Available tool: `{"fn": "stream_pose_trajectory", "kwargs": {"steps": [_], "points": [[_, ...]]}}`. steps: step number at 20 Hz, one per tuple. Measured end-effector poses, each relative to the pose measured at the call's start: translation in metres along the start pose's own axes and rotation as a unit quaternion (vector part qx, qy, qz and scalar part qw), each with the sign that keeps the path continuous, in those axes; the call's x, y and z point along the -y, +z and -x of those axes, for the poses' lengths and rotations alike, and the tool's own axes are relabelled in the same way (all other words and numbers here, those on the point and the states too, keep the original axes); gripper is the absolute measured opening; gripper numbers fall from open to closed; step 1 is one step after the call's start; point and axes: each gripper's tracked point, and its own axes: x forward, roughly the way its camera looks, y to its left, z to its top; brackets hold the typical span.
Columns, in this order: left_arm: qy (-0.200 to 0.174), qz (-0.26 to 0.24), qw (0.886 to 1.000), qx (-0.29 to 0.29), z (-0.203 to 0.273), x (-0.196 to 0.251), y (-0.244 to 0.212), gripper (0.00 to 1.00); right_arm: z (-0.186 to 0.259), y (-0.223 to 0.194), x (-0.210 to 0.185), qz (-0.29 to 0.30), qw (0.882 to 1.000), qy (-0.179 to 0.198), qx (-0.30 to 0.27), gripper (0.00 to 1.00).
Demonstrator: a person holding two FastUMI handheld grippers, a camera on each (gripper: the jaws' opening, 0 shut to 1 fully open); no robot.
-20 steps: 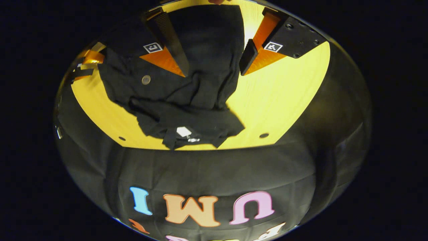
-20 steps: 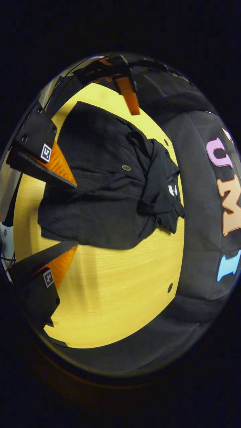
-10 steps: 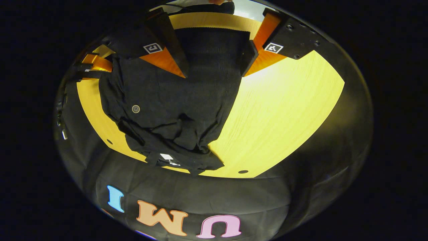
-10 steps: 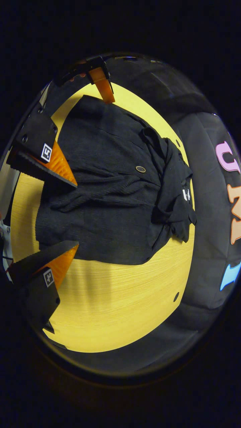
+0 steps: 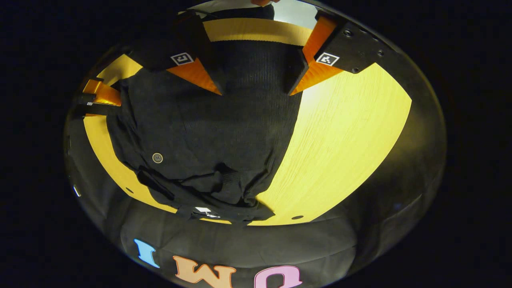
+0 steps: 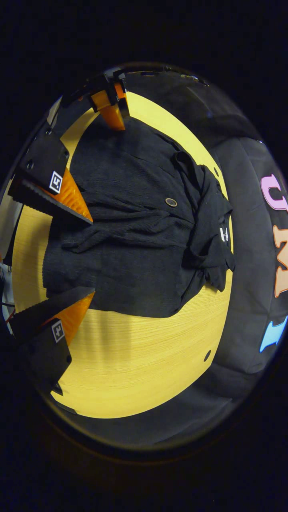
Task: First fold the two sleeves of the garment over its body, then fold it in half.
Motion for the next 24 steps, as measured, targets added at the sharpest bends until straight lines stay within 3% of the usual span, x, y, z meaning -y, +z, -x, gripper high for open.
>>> {"fn": "stream_pose_trajectory", "kwargs": {"steps": [6, 10, 11, 14, 15, 16, 17, 19, 22, 23, 24], "points": [[-0.007, -0.007, 1.0, -0.015, 0.001, 0.002, -0.002, 0.94, 0.001, 0.0, -0.001, 0.004, 1.0, -0.003, -0.013, 0.98], [-0.019, -0.016, 1.0, -0.014, 0.002, 0.0, -0.001, 0.86, 0.001, 0.002, -0.004, 0.01, 1.0, 0.002, -0.003, 0.84], [-0.021, -0.017, 1.0, -0.014, 0.001, -0.001, 0.001, 0.8, 0.0, 0.002, -0.007, 0.008, 1.0, 0.003, 0.0, 0.71], [-0.027, -0.017, 0.999, -0.015, -0.006, 0.007, 0.005, 0.59, -0.002, 0.004, -0.011, 0.002, 1.0, 0.006, 0.001, 0.56], [-0.031, -0.015, 0.999, -0.014, -0.007, 0.008, 0.007, 0.46, -0.001, 0.004, -0.013, -0.001, 1.0, 0.008, 0.0, 0.42], [-0.039, -0.009, 0.999, -0.012, -0.007, 0.011, 0.009, 0.42, -0.001, 0.005, -0.015, -0.001, 1.0, 0.01, -0.001, 0.37], [-0.042, 0.004, 0.999, -0.012, -0.009, 0.011, 0.01, 0.24, -0.001, 0.006, -0.016, -0.003, 1.0, 0.012, -0.001, 0.27], [-0.052, 0.03, 0.998, -0.012, -0.01, 0.014, 0.012, 0.07, -0.001, 0.006, -0.017, -0.002, 1.0, 0.015, -0.002, 0.22], [-0.068, 0.062, 0.996, -0.017, -0.009, 0.014, 0.014, 0.01, 0.006, 0.01, -0.015, -0.005, 1.0, 0.017, 0.004, 0.22], [-0.073, 0.075, 0.994, -0.017, -0.008, 0.015, 0.016, 0.01, 0.011, 0.016, -0.014, -0.013, 1.0, 0.018, 0.015, 0.14], [-0.077, 0.084, 0.993, -0.017, -0.007, 0.015, 0.017, 0.01, 0.015, 0.024, -0.015, -0.019, 0.999, 0.023, 0.03, 0.15]]}}
